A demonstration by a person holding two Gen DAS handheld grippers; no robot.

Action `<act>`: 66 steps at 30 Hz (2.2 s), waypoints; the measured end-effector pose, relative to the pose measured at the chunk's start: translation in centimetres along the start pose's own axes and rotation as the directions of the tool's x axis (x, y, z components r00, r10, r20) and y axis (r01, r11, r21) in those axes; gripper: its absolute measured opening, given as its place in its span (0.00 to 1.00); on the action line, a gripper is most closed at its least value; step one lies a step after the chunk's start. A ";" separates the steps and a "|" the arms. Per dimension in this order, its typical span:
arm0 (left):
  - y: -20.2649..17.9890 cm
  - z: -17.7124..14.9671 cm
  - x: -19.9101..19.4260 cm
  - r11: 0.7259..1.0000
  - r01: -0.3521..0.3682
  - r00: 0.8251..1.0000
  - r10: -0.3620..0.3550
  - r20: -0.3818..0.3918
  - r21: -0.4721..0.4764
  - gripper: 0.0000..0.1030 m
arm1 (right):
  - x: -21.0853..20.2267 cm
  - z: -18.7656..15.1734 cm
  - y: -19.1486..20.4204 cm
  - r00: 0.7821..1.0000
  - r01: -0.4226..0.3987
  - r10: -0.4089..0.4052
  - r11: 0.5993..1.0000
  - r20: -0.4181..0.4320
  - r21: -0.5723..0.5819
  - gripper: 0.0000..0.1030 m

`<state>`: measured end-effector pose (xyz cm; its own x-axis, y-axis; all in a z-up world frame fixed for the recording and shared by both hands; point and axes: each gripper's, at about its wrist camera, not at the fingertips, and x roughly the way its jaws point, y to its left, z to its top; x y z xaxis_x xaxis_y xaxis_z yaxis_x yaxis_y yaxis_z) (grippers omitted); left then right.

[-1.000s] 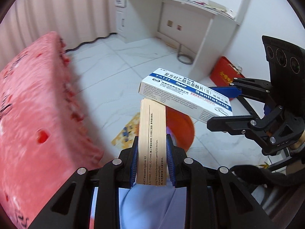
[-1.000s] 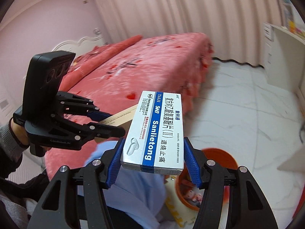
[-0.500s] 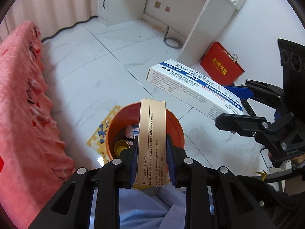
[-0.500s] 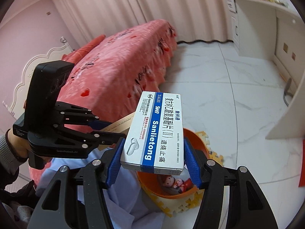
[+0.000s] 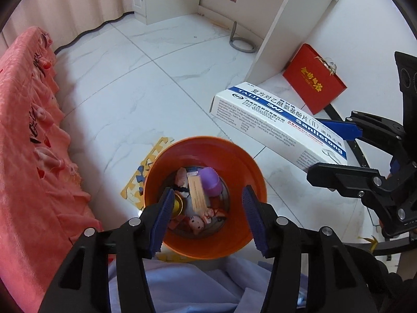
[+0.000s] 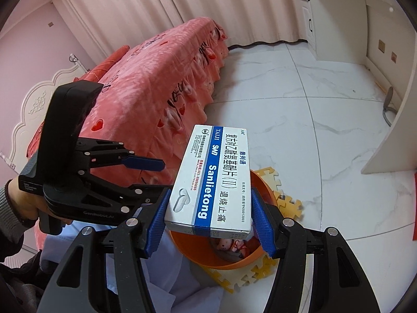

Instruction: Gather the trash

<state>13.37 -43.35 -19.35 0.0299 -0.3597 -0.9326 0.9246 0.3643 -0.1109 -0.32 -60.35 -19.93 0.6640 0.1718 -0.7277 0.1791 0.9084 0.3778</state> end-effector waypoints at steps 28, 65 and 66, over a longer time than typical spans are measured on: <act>1.6 -1.8 -2.2 0.996 -0.065 0.997 0.067 0.027 -0.066 0.68 | 2.5 0.9 3.0 0.999 0.034 -0.035 0.997 -0.021 -0.064 0.64; 5.5 -26.3 -26.2 0.548 -0.369 0.730 0.671 0.130 -0.751 0.94 | -2.2 1.1 33.8 0.954 -0.154 0.251 0.880 0.165 -0.450 0.95; 5.4 -27.3 -26.9 0.521 -0.365 0.716 0.687 0.125 -0.772 0.94 | -2.4 0.8 35.0 0.949 -0.164 0.268 0.870 0.167 -0.464 0.95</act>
<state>7.20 -8.25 -4.29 0.7041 -0.1151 -0.7007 0.1779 0.9839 0.0171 4.89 -29.28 -4.51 0.7995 0.3423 -0.4936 -0.2898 0.9396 0.1822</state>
